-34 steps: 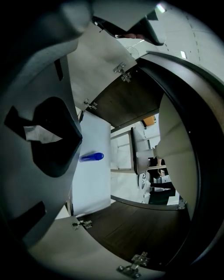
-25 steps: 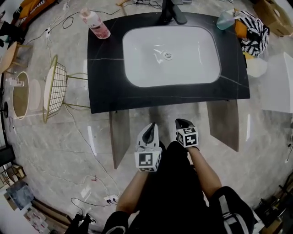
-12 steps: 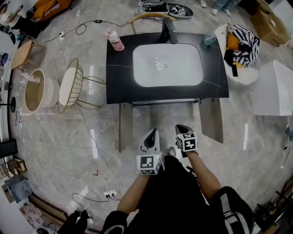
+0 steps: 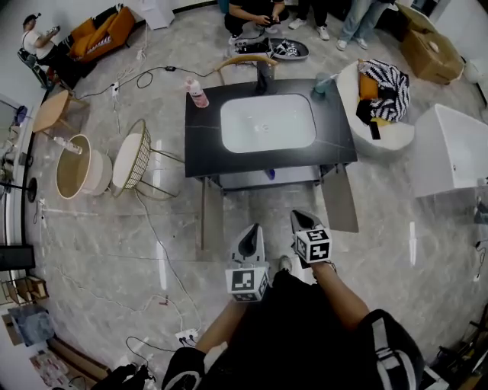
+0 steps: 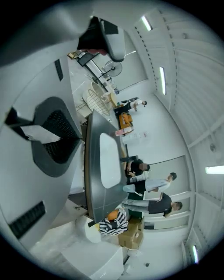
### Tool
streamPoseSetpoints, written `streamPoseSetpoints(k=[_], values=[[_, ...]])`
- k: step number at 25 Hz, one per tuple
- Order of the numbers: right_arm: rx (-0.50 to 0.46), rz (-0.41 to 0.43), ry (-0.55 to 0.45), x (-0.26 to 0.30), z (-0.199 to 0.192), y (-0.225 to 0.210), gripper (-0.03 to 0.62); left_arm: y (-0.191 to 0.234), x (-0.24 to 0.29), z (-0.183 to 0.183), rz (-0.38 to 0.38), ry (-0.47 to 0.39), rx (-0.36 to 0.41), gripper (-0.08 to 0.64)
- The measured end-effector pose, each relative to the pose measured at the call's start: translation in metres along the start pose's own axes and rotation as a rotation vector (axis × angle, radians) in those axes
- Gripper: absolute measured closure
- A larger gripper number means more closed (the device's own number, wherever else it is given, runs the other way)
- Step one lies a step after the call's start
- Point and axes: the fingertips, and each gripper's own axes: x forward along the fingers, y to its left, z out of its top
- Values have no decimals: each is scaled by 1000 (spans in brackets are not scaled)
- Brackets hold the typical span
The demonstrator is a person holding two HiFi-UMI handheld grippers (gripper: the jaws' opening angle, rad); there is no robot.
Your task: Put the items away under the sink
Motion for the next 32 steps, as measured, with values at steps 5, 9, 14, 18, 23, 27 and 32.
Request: streamPoseSetpoints(k=[5, 9, 14, 18, 23, 27, 32], values=[[-33, 59, -203, -77, 57, 33, 581, -14, -42, 42, 26, -104, 40, 546], [-85, 98, -319, -127, 78, 61, 581, -26, -61, 47, 27, -132, 13, 546], [-90, 86, -408, -164, 73, 73, 581, -42, -72, 37, -11, -142, 24, 546], [-94, 72, -426, -173, 66, 74, 581, -51, -77, 36, -24, -153, 35, 545], [-94, 70, -453, -181, 65, 75, 581, -56, -79, 34, -33, -160, 40, 546], [-96, 69, -435, -181, 57, 75, 581, -58, -84, 30, -28, -162, 43, 545], [-107, 72, -425, -181, 53, 77, 581, -58, -89, 28, -22, -164, 50, 545]])
